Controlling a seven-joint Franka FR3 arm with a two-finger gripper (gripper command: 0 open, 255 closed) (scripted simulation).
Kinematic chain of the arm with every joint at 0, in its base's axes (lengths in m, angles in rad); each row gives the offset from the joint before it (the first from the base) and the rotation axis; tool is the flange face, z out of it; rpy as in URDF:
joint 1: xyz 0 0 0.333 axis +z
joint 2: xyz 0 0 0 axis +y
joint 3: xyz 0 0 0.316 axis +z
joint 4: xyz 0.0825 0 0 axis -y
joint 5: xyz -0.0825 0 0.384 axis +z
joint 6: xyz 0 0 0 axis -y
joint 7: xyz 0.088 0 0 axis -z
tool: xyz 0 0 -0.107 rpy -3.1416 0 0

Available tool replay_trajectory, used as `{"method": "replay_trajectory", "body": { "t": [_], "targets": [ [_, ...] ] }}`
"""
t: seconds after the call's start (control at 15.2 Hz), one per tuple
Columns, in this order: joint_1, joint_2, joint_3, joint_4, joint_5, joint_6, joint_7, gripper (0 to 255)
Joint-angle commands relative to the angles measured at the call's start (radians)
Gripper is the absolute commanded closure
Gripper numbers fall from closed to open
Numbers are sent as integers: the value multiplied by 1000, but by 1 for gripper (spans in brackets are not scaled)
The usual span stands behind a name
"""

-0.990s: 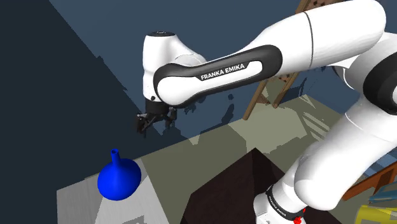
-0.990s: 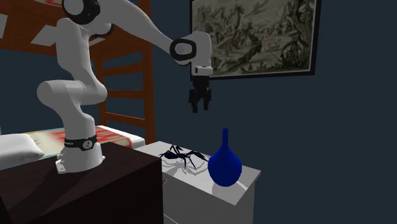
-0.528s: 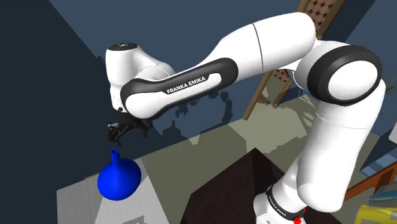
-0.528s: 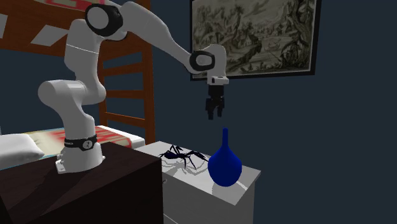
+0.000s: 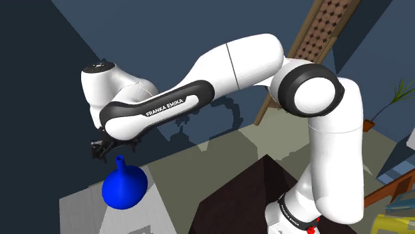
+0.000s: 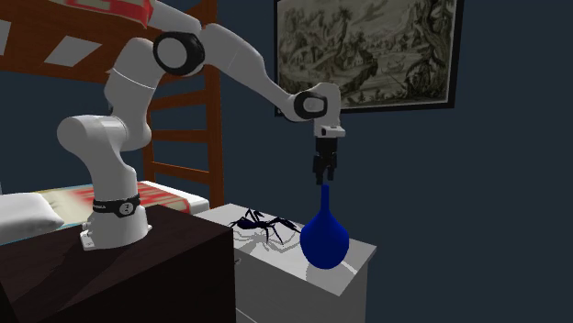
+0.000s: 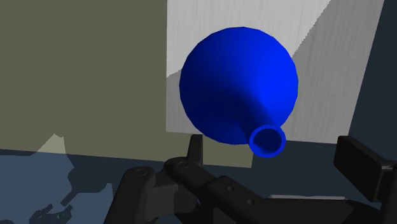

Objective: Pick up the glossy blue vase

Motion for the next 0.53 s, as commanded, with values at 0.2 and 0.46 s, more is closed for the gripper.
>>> {"method": "replay_trajectory", "body": {
  "t": [0.2,0.46],
  "targets": [
    [11,41,-12,-10,-19,48,13,0],
    [12,45,-14,-11,-21,54,14,255]
  ]
}}
